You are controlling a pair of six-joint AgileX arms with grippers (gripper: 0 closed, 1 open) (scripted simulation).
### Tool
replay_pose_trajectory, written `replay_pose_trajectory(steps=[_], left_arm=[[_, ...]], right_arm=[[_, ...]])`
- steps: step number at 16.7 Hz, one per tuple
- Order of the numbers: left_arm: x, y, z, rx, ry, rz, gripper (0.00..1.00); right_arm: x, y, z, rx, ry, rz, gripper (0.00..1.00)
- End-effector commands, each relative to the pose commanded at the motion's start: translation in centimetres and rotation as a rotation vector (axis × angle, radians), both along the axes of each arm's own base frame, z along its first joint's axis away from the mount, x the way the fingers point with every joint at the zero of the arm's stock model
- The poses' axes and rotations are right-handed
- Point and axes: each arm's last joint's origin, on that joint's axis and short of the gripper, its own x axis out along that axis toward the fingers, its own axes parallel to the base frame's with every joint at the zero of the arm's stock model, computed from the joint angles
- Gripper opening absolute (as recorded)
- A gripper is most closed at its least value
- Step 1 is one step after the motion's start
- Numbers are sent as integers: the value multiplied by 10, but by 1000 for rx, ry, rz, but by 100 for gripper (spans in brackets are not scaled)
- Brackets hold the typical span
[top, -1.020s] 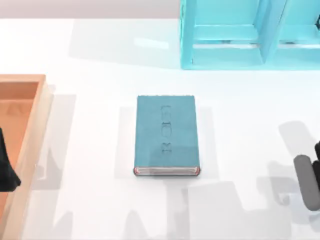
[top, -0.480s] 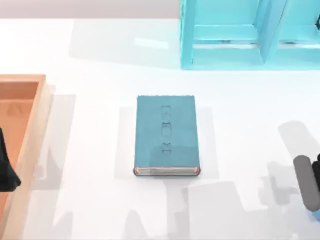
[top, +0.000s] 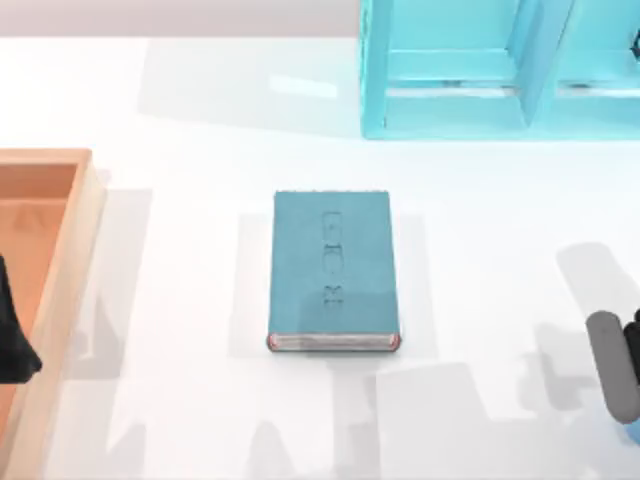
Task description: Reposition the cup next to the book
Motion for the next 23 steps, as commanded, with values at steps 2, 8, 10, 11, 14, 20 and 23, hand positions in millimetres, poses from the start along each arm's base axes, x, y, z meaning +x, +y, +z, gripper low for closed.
replay_pose_trajectory(steps=[2, 8, 10, 11, 14, 20, 23], left_arm=[[0, 0, 0, 0, 0, 0, 100], [0, 0, 0, 0, 0, 0, 100], [0, 0, 0, 0, 0, 0, 100], [0, 0, 0, 0, 0, 0, 100], [0, 0, 0, 0, 0, 0, 100], [0, 0, 0, 0, 0, 0, 100], [0, 0, 0, 0, 0, 0, 100]], right_arm=[[0, 0, 0, 0, 0, 0, 0], [3, 1, 12, 3, -15, 2, 0], [2, 0, 24, -1, 5, -1, 0], [0, 0, 30, -4, 19, 0, 0], [0, 0, 50, 0, 0, -1, 0], [2, 1, 50, -2, 7, -9, 0], [19, 10, 57, -9, 31, -77, 0]])
